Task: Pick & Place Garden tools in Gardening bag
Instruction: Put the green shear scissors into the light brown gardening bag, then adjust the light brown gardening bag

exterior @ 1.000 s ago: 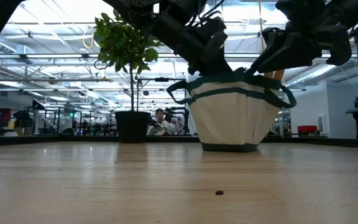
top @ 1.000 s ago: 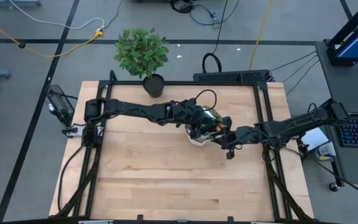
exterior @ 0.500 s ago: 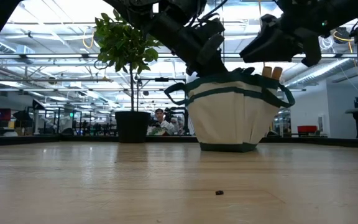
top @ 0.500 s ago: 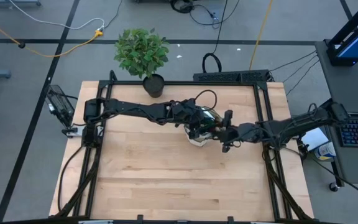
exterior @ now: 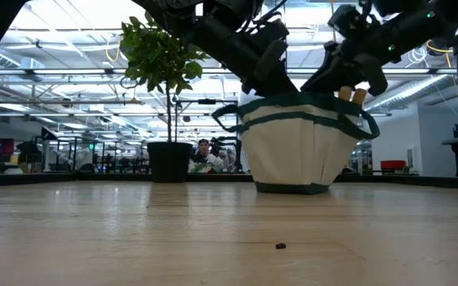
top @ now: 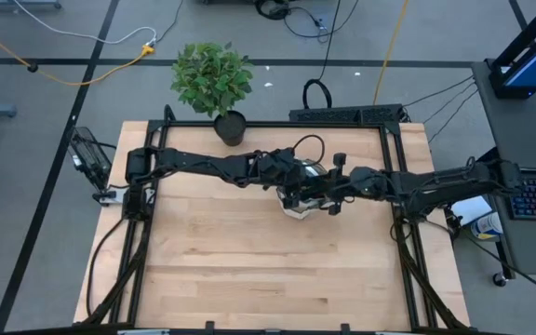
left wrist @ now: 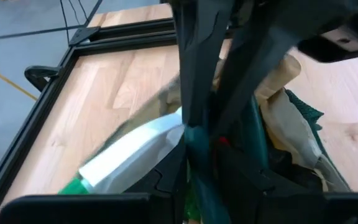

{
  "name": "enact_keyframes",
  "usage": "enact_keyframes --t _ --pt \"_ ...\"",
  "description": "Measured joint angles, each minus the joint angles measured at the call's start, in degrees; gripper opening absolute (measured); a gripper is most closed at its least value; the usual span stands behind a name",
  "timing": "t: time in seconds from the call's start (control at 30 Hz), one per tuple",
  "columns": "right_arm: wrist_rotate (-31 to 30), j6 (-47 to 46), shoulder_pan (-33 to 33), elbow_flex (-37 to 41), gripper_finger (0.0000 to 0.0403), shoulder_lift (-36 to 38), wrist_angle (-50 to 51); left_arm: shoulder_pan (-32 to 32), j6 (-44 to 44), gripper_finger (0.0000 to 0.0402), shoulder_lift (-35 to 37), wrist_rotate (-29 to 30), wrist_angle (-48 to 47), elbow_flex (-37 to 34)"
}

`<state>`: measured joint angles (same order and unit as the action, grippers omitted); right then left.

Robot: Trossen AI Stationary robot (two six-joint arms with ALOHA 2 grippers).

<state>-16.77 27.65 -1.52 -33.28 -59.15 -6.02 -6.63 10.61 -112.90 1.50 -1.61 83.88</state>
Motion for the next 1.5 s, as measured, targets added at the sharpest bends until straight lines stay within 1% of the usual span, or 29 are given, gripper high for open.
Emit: enact_keyframes --t 0.07,0.13,0.27,0.33,0.47,0.57,0.67,0.8,0.87,1.0,1.07,1.17,1.27,1.4,1.5 --pt "0.4 -0.2 -0.7 0.0 0.0023 -0.6 0.3 0.0 0.7 0.0088 0.0 0.0 -0.1 0.0" --pt "0.5 0.0 -1.2 0.0 0.0007 -1.4 0.4 0.0 0.9 0.0088 0.0 0.0 -0.5 0.0" --pt "0.4 0.1 -1.6 -0.1 0.0005 -2.9 1.0 0.0 0.9 0.0088 0.0 0.1 -0.3 0.0" --pt "0.5 0.1 -1.6 -0.1 0.0001 -3.1 2.0 0.0 0.9 0.0088 0.1 1.2 -0.5 0.0" --pt "0.4 -0.5 -1.5 0.1 0.0003 -3.1 3.7 0.0 0.3 0.0088 2.6 1.9 -2.0 0.0" --pt "0.3 -1.0 -1.5 0.1 0.0004 -2.9 3.2 0.0 -1.7 0.0088 5.6 2.0 -5.9 0.0" --pt "-1.1 0.2 -1.5 0.1 0.0008 -2.4 2.5 0.0 -1.1 0.0088 9.0 1.5 -12.6 0.0" --pt "-0.9 4.0 -1.0 0.1 0.0033 -0.4 -0.3 0.0 4.8 0.0088 12.3 1.5 -22.6 0.0" --pt "-1.0 5.3 -0.5 0.1 0.0053 0.6 -0.8 0.0 7.9 0.0088 13.1 1.5 -26.6 0.0" --pt "-1.0 4.9 0.0 0.1 0.0098 2.1 -0.6 0.0 15.4 0.0088 13.9 1.6 -32.1 0.0" --pt "-0.9 4.8 0.8 0.1 0.0117 2.9 1.3 -0.1 19.1 0.0088 13.9 2.0 -35.0 0.0" --pt "-0.9 6.2 2.7 0.1 0.0139 4.7 6.0 -0.1 24.2 0.0088 13.8 5.1 -36.8 0.0" --pt "-0.9 6.4 5.2 0.1 0.0149 6.9 11.8 0.0 29.5 0.0088 13.8 7.9 -36.1 0.0" --pt "-0.8 4.4 9.1 0.1 0.0146 9.3 17.8 0.0 35.4 0.0088 13.8 7.2 -34.7 0.0" --pt "-0.9 5.0 11.8 0.1 0.0139 10.7 19.0 0.0 40.9 0.0088 13.4 6.6 -35.0 0.0"
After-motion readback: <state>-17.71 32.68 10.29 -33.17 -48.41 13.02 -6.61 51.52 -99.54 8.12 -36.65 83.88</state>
